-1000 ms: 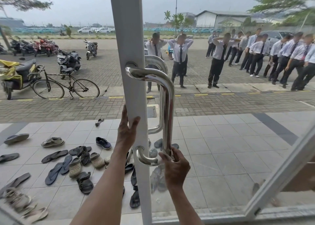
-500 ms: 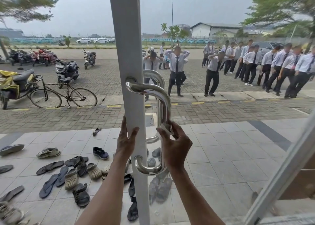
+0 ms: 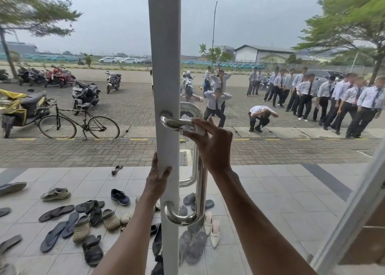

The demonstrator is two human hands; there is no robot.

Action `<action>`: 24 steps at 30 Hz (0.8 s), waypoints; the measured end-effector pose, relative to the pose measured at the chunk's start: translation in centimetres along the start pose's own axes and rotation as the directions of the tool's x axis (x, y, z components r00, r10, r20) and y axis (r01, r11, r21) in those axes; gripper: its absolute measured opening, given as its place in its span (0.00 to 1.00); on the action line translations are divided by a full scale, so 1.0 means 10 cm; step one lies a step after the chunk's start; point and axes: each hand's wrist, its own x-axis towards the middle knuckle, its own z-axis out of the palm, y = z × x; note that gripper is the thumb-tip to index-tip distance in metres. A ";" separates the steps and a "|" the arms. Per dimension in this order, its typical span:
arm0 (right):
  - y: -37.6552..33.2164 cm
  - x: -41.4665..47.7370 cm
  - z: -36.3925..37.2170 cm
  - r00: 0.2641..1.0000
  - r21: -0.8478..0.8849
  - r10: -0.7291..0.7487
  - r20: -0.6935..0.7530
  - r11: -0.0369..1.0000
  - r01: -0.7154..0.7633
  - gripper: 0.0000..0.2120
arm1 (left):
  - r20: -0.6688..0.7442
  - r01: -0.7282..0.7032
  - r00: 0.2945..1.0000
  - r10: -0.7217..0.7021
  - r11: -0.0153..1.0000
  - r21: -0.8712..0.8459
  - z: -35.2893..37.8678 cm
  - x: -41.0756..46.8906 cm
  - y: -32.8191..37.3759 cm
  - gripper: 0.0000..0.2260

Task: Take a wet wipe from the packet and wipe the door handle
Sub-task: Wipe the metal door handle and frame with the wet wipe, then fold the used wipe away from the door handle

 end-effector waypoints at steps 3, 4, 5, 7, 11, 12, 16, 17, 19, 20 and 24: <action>-0.25 0.26 0.04 0.958 -0.129 -0.136 0.253 0.977 0.173 0.20 | -0.028 0.008 1.000 -0.008 1.000 0.022 0.02 -0.01 0.02 0.34; -0.34 0.33 0.10 0.928 -0.204 -0.172 0.331 0.947 0.249 0.18 | -0.032 0.008 0.999 -0.007 0.999 0.032 0.02 0.00 0.02 0.34; -0.44 0.37 0.17 0.900 -0.288 -0.190 0.393 0.904 0.317 0.15 | -0.031 0.008 0.999 -0.006 0.999 0.041 0.01 0.01 0.02 0.34; -0.58 0.40 0.33 0.862 -0.431 -0.215 0.459 0.795 0.428 0.07 | -0.021 0.011 1.000 -0.010 0.999 0.048 0.00 0.03 0.02 0.33; -0.73 0.43 0.59 0.828 -0.441 -0.186 0.529 0.773 0.456 0.10 | 0.036 0.030 0.999 -0.031 0.999 0.018 -0.08 0.04 0.05 0.31; -0.74 0.42 0.65 0.830 -0.389 -0.185 0.527 0.816 0.428 0.10 | 0.043 0.043 0.998 -0.043 0.999 0.003 -0.12 0.03 0.04 0.30; -0.72 0.12 0.87 0.891 -0.219 -0.185 0.415 0.930 0.296 0.08 | -0.057 0.115 0.992 -0.115 0.993 -0.012 -0.39 -0.12 -0.07 0.25; -0.68 -0.02 0.94 0.908 -0.188 -0.139 0.395 0.955 0.229 0.07 | -0.092 0.142 0.985 -0.146 0.989 -0.047 -0.51 -0.19 -0.14 0.24; -0.55 -0.29 1.08 0.916 -0.198 0.003 0.401 0.977 0.083 0.08 | -0.152 0.195 0.965 -0.215 0.971 -0.139 -0.73 -0.34 -0.27 0.21; -0.45 -0.41 1.15 0.907 -0.210 0.082 0.414 0.978 0.007 0.08 | -0.174 0.213 0.954 -0.244 0.961 -0.177 -0.82 -0.40 -0.32 0.20; -0.22 -1.15 1.46 0.812 -0.131 0.341 0.474 0.939 -0.317 0.08 | -0.161 0.282 0.923 -0.350 0.898 -0.337 -1.16 -0.76 -0.64 0.16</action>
